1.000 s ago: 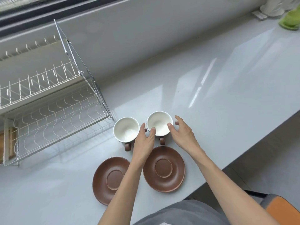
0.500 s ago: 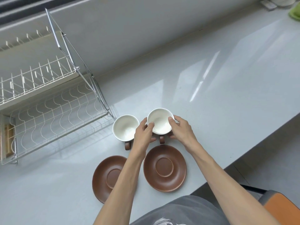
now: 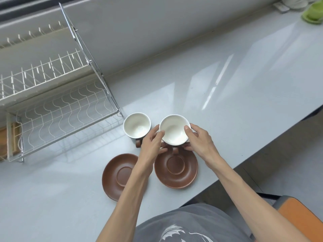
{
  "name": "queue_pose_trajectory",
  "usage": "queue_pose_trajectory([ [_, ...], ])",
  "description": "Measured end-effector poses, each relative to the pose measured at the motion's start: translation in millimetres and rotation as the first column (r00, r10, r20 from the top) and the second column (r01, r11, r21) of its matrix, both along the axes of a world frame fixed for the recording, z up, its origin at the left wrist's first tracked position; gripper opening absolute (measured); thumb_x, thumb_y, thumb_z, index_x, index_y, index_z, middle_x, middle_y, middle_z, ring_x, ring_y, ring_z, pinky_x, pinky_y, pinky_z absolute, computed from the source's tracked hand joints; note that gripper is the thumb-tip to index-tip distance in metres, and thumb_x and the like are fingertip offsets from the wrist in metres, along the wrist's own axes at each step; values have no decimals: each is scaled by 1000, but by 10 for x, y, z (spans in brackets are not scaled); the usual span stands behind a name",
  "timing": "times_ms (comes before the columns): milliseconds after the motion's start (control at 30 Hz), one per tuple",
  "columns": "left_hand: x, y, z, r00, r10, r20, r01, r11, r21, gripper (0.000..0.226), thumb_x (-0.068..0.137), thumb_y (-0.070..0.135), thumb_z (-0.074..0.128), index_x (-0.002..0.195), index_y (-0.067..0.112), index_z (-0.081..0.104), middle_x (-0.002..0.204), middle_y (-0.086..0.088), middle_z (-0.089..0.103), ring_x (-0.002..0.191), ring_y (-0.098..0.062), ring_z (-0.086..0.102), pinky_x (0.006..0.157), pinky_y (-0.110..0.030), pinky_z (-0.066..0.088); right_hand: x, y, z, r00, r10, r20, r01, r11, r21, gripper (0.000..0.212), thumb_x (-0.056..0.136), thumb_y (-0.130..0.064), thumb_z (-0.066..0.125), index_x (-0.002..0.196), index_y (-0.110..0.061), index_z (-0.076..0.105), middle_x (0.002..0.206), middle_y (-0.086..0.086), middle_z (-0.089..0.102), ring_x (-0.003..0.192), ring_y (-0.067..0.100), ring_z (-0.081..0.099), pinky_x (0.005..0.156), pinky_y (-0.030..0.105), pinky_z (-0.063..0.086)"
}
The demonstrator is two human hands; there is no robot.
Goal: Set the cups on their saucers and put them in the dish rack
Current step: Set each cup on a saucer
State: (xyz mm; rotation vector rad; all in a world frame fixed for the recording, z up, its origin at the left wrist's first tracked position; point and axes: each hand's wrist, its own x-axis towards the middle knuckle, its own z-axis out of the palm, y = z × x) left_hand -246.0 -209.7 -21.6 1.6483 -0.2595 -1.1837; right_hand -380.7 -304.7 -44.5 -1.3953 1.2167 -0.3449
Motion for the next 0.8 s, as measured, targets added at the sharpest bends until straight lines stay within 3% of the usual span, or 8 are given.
queue_pose_trajectory([
  [100,-84,214,-14,1000,-14,-12,14,1000,-12,36,101,24,54,138,27,52,115,9,66,93,-17,74,74,-26,61,-122,192,-31,1000,15,-6,-15,1000,15,37,98,-44,50,130,-28,59,99,3,73,89,25,74,77,42,63],
  [200,-174,409,-94,1000,-21,-21,22,999,29,33,102,28,53,135,31,55,121,3,67,96,-21,74,85,-35,61,-234,363,-78,999,11,-32,-10,999,34,37,98,-44,50,130,-28,59,103,4,72,90,25,73,75,41,63],
  [333,-293,610,-165,999,-32,-32,33,998,62,35,101,32,51,135,31,60,123,3,69,99,-22,75,90,-42,60,-371,555,-138,1000,11,-26,-10,999,52,11,99,-42,51,103,-43,61,102,4,72,86,24,74,75,40,63],
  [500,-381,727,-183,997,-24,-68,29,996,80,39,100,34,52,138,29,58,114,12,70,100,-21,74,91,-43,60,-475,687,-162,999,7,-37,-4,996,88,32,100,-42,50,129,-31,59,103,0,70,88,21,74,75,34,63],
  [800,-377,795,-194,995,-15,-97,25,995,101,37,101,33,51,137,25,58,118,10,67,101,-24,74,92,-43,59,-495,754,-172,998,-2,-60,9,993,114,38,100,-43,50,132,-25,58,101,-2,70,88,20,74,80,40,62],
])
